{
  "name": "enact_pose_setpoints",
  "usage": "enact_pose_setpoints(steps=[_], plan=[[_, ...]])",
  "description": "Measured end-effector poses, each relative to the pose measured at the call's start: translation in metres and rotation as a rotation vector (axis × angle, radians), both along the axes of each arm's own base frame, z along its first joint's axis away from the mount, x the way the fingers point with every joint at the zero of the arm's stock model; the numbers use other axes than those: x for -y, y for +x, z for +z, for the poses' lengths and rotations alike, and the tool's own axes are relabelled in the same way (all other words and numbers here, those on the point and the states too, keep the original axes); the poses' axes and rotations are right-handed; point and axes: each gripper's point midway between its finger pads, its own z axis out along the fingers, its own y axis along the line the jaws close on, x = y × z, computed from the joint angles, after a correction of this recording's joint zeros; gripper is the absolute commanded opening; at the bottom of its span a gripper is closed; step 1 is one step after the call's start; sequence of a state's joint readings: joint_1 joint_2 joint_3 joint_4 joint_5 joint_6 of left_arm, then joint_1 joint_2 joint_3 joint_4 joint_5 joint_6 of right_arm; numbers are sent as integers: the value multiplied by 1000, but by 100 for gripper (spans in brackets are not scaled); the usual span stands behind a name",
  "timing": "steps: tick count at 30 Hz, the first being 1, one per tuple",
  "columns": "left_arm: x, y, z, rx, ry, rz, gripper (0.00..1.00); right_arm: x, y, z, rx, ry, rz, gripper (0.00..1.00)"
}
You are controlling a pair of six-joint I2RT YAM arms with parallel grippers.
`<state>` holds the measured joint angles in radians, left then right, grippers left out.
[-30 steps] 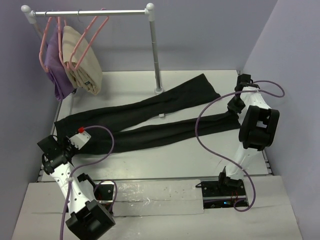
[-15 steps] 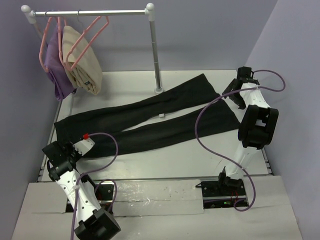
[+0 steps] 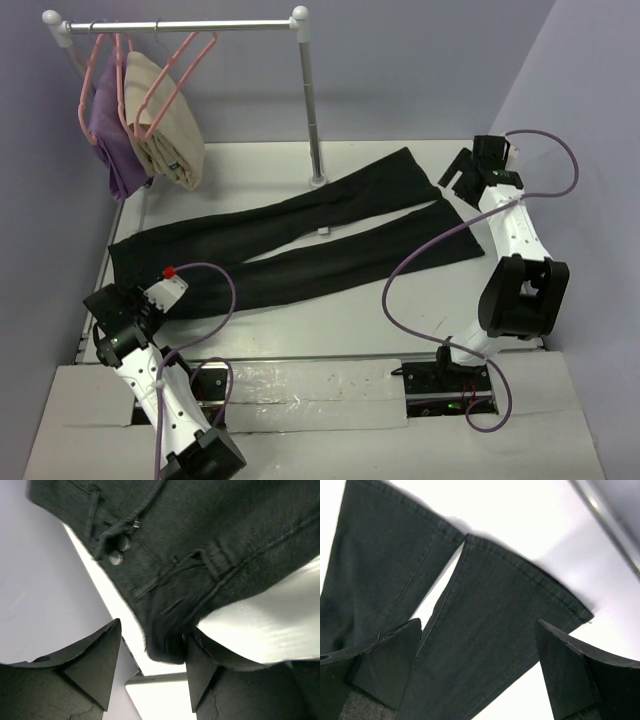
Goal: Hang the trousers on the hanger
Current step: Flatten out the trousers at the center of the board.
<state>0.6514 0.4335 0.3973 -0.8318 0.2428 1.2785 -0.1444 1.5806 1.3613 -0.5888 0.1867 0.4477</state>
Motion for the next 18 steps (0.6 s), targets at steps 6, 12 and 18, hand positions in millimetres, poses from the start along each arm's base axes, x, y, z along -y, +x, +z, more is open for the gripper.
enact_pose_setpoints(steps=[6,12,18], plan=[[11,7,66,113,-47,17,70,-13,-28,-17,-14,45,29,100],[19,17,110,191,-126,43,68,-25,-50,-46,-53,102,40,100],[3,11,48,1,-196,145,68,-24,-85,-82,-117,106,-10,80]])
